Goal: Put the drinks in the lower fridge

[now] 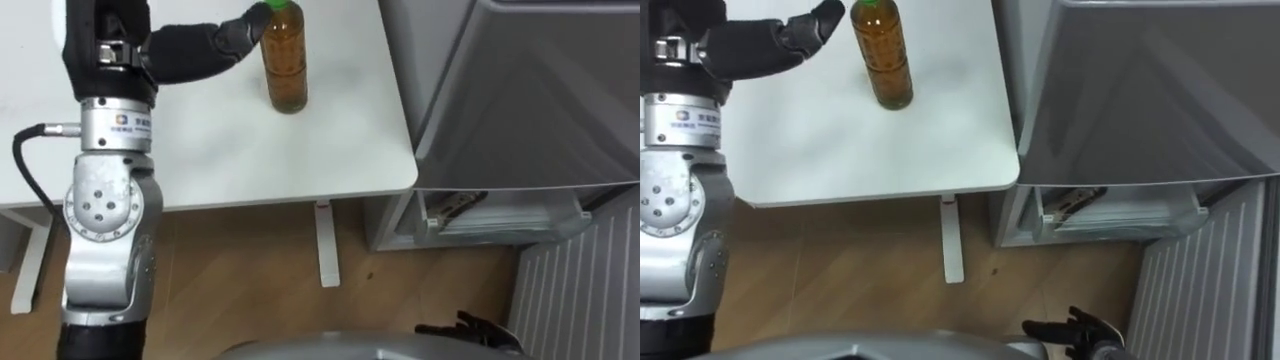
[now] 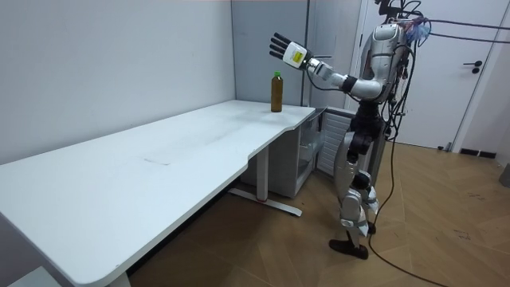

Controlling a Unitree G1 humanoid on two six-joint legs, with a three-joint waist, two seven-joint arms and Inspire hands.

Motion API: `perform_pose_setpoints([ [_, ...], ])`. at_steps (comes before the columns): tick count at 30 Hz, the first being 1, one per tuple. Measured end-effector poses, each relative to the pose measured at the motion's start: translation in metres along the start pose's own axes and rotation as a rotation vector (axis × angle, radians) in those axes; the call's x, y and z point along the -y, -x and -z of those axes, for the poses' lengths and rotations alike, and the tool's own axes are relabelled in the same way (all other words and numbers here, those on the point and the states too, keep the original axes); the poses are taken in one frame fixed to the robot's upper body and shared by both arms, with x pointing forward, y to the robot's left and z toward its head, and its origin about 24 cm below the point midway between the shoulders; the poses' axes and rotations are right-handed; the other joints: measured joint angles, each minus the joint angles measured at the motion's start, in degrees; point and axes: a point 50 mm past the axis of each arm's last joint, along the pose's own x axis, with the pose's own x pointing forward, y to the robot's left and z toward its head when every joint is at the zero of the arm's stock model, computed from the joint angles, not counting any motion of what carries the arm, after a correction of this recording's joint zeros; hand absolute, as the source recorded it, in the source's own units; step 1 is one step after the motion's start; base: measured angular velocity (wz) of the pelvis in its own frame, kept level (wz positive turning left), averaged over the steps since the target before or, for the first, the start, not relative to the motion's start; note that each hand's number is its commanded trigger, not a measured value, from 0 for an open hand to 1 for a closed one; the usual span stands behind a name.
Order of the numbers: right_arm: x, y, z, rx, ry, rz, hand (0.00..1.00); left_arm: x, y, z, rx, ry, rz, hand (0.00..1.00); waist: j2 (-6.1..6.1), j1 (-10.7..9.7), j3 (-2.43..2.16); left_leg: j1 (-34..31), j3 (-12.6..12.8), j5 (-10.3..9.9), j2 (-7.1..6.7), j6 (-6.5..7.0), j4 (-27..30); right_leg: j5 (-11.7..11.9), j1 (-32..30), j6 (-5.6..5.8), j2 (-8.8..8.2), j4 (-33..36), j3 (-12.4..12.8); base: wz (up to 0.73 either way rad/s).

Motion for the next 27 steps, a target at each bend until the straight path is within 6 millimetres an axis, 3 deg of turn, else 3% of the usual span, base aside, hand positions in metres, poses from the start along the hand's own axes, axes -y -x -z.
perform_pose_setpoints([
  [4, -0.003, -0.001, -0.001, -0.002, -0.007, -0.008, 0.00, -0.001, -0.001, 0.016, -0.085, -0.007, 0.002, 0.00, -0.25, -0.1, 0.04, -0.9, 0.6, 0.0, 0.45, -0.03, 0.1, 0.3, -1.1, -0.20, 0.23, 0.4, 0.5, -0.10],
  [8, -0.002, -0.001, -0.002, -0.001, -0.018, -0.009, 0.00, -0.002, -0.001, 0.019, -0.101, -0.007, 0.003, 0.00, -0.15, -0.1, -0.03, -1.0, 1.1, 0.0, 0.49, -0.03, -0.1, 0.3, -1.8, -0.22, 0.23, 0.4, 0.9, -0.08],
  [16, 0.000, -0.001, -0.003, -0.002, -0.035, -0.005, 0.00, -0.001, 0.002, 0.030, -0.157, -0.008, 0.039, 0.00, 0.70, -1.0, -0.56, -0.7, 1.4, 0.0, 0.43, -0.05, -0.3, 0.3, -1.7, -0.22, 0.28, 0.4, 0.9, 0.00],
  [27, -0.002, -0.002, -0.006, -0.023, -0.036, -0.014, 0.00, 0.001, 0.015, 0.069, -0.371, -0.004, 0.064, 0.00, 0.35, -1.3, -0.34, -0.8, 1.3, 0.1, 0.48, -0.10, 0.0, 0.3, -1.7, -0.24, 0.32, 0.5, 1.1, 0.00],
])
